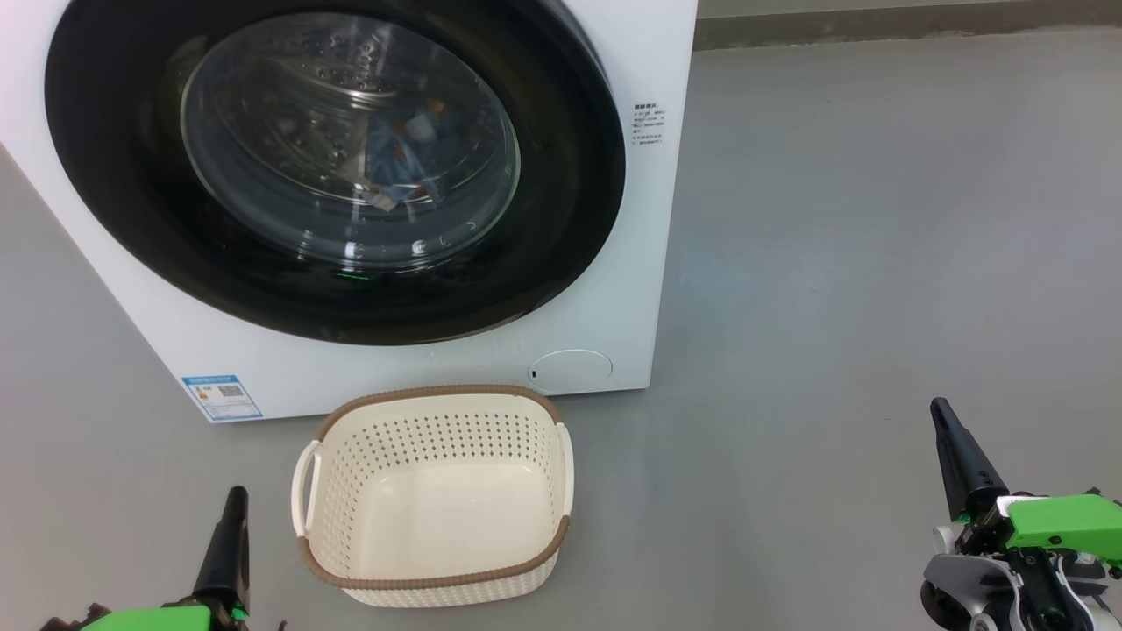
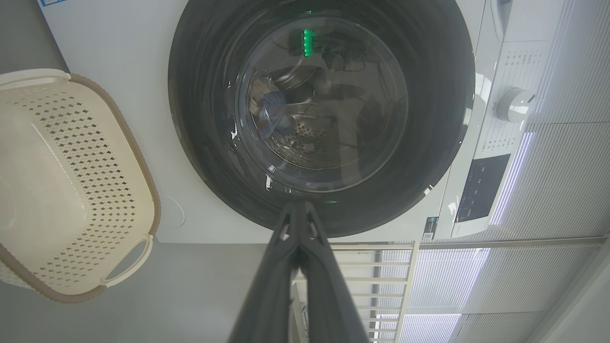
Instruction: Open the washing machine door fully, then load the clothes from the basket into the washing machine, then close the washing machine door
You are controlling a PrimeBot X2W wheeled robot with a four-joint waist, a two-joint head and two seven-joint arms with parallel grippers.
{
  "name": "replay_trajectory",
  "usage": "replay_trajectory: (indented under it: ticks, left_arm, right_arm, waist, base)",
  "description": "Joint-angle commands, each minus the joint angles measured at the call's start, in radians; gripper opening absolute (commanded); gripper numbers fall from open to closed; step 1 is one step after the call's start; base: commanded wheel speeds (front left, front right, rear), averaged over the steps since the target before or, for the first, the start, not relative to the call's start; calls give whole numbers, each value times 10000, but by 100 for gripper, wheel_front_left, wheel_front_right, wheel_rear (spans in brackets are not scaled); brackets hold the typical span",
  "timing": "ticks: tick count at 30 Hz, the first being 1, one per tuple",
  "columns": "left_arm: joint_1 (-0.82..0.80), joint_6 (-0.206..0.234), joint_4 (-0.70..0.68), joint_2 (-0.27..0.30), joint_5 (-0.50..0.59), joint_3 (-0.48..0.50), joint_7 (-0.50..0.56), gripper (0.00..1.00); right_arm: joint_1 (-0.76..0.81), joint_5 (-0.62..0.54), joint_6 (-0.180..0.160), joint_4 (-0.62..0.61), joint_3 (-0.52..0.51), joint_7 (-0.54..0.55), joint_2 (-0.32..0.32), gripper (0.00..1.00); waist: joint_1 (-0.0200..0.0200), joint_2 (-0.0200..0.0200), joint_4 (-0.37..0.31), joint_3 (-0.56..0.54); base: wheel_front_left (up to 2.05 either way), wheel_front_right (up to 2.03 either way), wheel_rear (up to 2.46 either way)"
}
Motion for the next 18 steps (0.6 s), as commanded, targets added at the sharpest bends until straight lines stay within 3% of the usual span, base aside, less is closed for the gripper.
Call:
replay_trajectory:
  ticks: [1,18]
  left_arm:
    - [-376,-70,-249,101,-77,317,73,0]
    - [-376,-71,-248,101,-77,317,73,0]
  right_arm:
    - [-70,-1,17,-298,188,42,-62,0]
    - [-70,-7,17,-297,181,48,-57,0]
  waist:
    - [0,-1,0,0]
    - [0,-1,0,0]
  base:
    - [0,0,0]
    - [0,0,0]
